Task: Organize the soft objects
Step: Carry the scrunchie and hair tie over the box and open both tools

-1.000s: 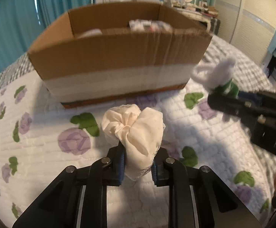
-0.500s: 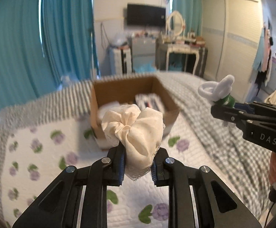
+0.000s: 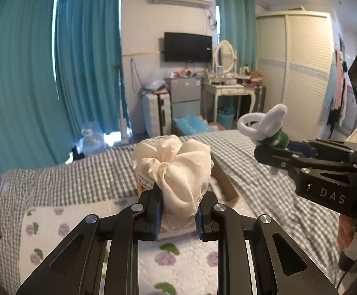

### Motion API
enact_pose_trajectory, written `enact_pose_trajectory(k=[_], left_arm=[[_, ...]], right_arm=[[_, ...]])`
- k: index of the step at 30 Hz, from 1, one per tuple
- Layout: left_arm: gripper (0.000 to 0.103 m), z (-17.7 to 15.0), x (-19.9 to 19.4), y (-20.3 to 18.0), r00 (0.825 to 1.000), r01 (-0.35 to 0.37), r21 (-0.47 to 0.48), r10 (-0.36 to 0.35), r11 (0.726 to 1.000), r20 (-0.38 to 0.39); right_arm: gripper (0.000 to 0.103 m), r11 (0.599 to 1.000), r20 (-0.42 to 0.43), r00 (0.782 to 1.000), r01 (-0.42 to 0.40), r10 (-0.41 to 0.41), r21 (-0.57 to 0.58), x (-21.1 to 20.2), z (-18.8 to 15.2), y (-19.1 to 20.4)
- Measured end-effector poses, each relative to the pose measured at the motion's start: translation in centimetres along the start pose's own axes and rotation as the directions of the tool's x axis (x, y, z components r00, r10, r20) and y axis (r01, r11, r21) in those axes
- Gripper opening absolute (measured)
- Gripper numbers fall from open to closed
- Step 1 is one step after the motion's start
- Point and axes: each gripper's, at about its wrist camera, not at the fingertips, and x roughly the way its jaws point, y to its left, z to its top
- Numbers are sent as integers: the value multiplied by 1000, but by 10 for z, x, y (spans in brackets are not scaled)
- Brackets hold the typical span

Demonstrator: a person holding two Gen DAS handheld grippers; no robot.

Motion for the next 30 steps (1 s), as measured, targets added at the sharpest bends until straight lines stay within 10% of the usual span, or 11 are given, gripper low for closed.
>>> enact_pose_trajectory(k=[20, 25, 30], left_arm=[[24, -34, 190, 18, 990, 7, 18, -5, 1000, -140], [26, -40, 199, 14, 982, -55, 55, 64, 997, -177], [26, -39, 188, 14, 977, -63, 64, 74, 996, -199]], right_arm=[[31, 983, -174, 983, -28, 60, 182, 235, -14, -47], [80, 976, -167, 986, 14, 23, 218, 243, -15, -55], [80, 972, -160, 987, 51, -14, 230, 220, -10, -62]])
